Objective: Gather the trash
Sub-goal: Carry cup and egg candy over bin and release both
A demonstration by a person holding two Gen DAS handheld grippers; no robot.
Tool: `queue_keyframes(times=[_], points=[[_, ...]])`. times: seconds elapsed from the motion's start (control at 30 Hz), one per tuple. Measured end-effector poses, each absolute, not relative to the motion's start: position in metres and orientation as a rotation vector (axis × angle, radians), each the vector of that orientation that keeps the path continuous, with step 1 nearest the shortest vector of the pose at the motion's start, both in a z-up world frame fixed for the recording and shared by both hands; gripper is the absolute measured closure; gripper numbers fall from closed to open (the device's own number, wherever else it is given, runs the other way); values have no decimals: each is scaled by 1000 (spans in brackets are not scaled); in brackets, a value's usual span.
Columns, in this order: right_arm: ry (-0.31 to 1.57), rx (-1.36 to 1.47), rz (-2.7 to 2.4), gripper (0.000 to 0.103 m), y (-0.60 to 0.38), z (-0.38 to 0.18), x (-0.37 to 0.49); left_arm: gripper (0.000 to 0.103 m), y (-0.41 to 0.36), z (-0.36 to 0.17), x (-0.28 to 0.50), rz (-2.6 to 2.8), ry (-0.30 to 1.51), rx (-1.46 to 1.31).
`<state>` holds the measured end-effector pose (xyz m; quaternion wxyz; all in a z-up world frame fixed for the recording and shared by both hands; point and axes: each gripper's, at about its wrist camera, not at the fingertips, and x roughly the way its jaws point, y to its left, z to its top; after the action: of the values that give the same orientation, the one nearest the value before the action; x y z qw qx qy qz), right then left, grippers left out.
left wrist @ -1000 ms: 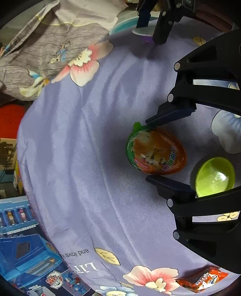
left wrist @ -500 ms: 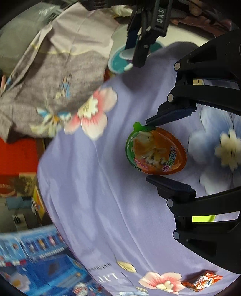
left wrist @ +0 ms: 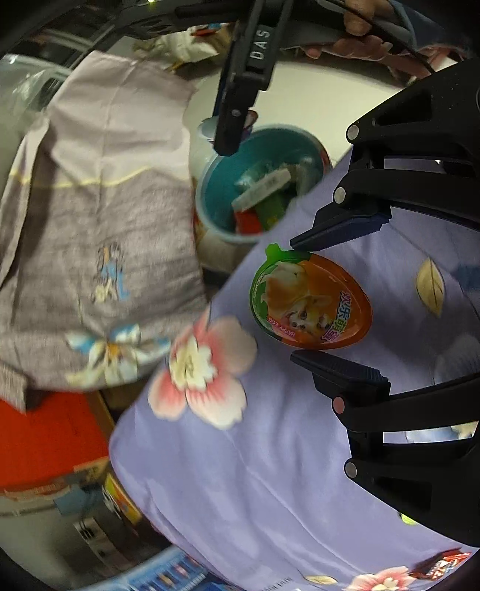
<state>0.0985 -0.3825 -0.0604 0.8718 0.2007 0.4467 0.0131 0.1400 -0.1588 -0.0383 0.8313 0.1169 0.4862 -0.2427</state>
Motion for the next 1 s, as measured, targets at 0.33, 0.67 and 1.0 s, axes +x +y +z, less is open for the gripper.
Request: queue_keyframes(times=[0.33, 0.67, 1.0], points=[[943, 512, -57, 33, -449, -90, 79, 47, -236, -59, 128, -624, 1073, 343], [984, 562, -83, 33, -476, -117, 76, 47, -283, -95, 134, -676, 1157, 392], [1021, 568, -87, 33, -481, -131, 89, 40, -308, -116, 148, -703, 1209, 398]])
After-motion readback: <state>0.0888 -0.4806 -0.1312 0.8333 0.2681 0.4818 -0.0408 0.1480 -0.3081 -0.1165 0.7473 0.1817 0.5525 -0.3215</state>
